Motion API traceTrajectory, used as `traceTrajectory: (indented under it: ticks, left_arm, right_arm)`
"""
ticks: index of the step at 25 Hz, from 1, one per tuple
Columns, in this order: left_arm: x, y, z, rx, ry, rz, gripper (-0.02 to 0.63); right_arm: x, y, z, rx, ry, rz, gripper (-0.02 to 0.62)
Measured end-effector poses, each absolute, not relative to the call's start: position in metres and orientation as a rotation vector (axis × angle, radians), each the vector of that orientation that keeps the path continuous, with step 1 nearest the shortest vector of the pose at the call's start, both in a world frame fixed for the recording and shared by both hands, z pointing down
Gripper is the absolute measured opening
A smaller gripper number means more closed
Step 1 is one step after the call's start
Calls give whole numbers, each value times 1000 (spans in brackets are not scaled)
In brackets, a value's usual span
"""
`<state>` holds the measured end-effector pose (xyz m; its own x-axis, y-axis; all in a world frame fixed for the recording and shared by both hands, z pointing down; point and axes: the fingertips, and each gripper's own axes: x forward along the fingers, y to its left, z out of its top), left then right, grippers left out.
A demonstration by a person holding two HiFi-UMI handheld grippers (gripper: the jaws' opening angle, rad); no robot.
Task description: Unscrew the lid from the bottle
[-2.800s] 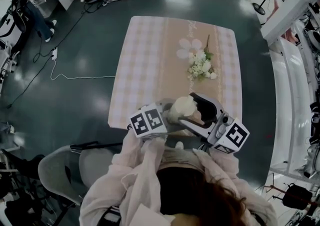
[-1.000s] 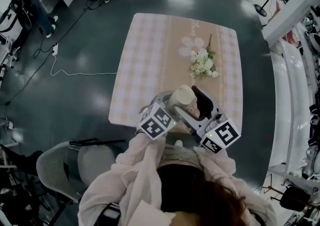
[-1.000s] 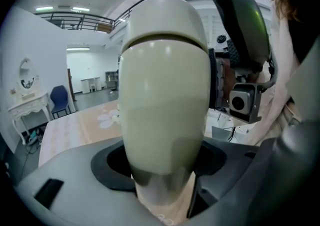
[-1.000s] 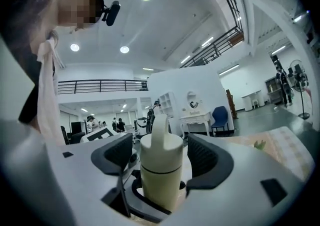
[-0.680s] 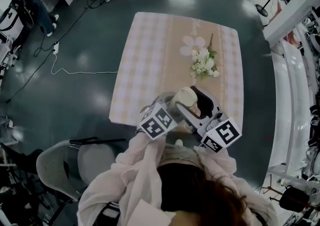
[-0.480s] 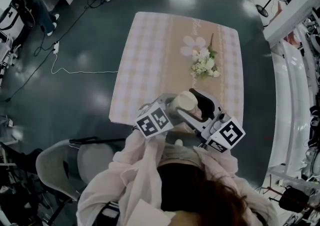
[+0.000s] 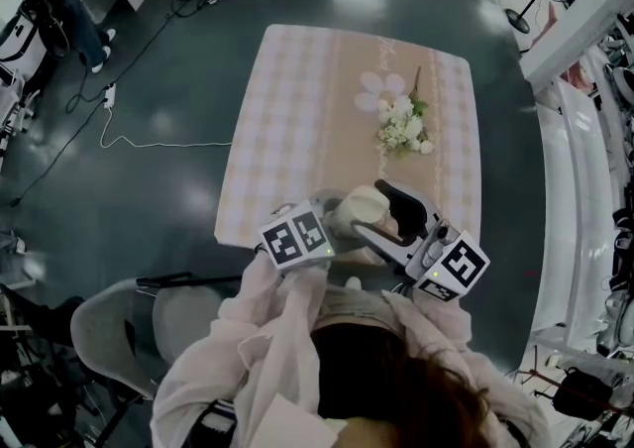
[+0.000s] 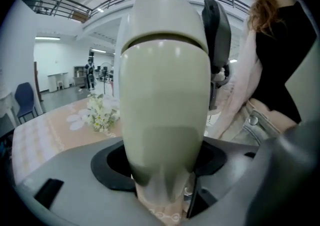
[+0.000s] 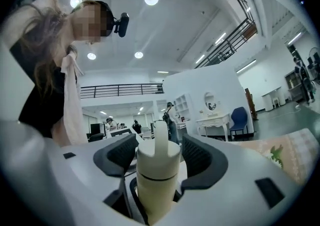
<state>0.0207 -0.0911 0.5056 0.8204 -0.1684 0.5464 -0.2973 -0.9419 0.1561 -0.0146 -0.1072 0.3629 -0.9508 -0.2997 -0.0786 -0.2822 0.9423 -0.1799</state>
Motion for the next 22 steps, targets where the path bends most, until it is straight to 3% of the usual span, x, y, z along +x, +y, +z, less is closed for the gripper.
traceTrajectory:
  ticks: [10, 22]
  left_arm:
    - [4, -130, 515, 2602, -800, 738, 314]
    - [14, -124, 522, 2636, -738, 793, 314]
  right_arm:
    - [-14, -137, 379, -803, 2957, -375, 344]
    - [-22, -137, 383, -773, 2993, -364, 296]
